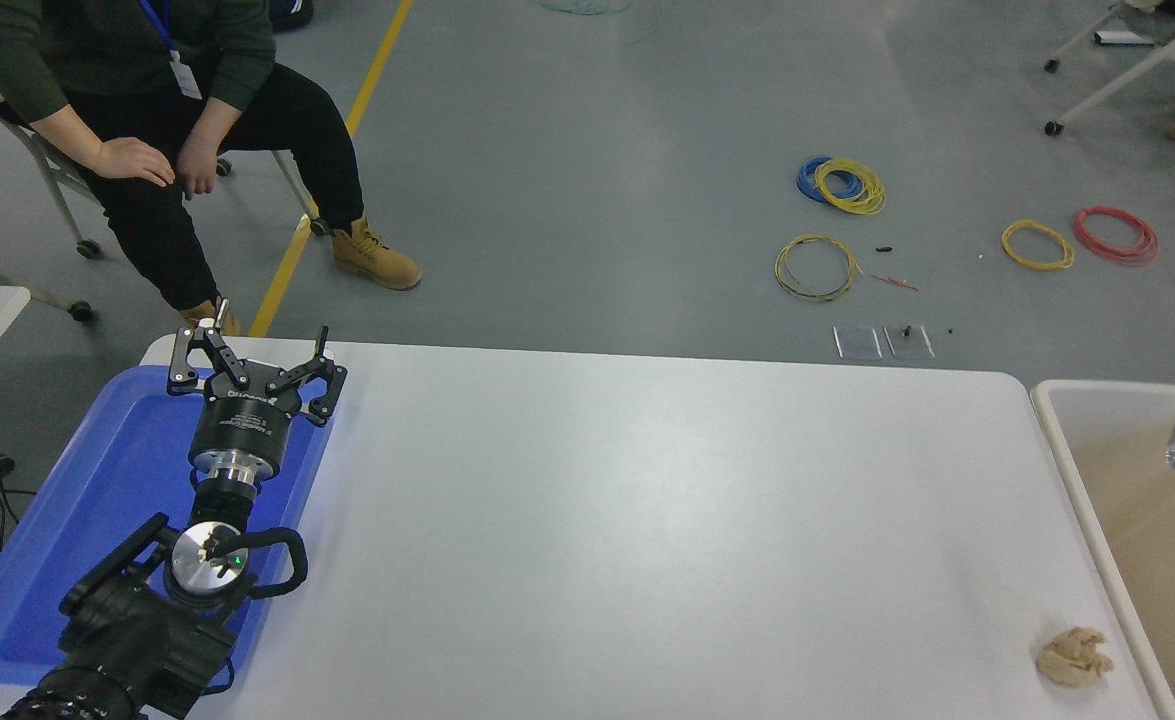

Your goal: Pick up foil plate and place in dustbin

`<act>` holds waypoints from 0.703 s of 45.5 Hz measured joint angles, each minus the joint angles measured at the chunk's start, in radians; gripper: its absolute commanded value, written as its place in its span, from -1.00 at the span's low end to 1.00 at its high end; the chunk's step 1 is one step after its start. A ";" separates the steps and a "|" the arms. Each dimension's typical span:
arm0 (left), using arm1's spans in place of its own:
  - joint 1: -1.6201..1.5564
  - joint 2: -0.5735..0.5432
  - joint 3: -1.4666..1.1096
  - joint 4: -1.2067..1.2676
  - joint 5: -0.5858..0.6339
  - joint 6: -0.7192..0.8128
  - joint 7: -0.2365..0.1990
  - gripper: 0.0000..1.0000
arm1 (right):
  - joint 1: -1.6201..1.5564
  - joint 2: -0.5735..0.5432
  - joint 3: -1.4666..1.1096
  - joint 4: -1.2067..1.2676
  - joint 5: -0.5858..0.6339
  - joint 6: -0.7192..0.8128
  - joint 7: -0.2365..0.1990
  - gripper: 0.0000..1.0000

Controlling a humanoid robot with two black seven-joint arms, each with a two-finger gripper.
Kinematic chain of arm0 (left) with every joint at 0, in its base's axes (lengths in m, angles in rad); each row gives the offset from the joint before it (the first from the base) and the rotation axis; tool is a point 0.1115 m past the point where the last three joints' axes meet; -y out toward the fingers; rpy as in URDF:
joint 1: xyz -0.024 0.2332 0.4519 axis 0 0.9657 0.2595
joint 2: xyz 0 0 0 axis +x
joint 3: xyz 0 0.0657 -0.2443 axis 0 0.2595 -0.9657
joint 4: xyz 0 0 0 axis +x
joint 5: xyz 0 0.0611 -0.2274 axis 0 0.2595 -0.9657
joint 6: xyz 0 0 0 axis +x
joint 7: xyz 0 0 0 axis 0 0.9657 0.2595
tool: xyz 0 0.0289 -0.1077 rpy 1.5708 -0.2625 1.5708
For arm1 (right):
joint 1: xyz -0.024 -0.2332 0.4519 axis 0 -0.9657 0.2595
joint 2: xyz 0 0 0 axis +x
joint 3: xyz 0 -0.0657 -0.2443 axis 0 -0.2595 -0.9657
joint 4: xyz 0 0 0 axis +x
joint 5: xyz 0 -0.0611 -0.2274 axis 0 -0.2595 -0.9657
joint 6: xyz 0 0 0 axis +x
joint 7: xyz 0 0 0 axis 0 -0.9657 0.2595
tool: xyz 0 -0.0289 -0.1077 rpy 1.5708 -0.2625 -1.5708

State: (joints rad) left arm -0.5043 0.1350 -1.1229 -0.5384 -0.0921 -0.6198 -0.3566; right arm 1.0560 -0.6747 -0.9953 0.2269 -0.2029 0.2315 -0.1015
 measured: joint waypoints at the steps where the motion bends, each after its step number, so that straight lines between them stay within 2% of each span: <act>1: 0.000 0.000 0.000 0.000 0.000 0.000 0.000 1.00 | -0.015 0.004 0.007 -0.011 0.000 -0.007 0.000 -1.00; 32: 0.000 0.000 0.000 0.000 0.000 0.000 0.000 1.00 | -0.333 0.113 0.165 -0.161 0.003 -0.196 0.000 -1.00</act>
State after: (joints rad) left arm -0.5043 0.1346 -1.1229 -0.5384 -0.0920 -0.6197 -0.3569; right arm 0.7234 -0.5613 -0.8301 0.0657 -0.1997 0.0353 -0.1017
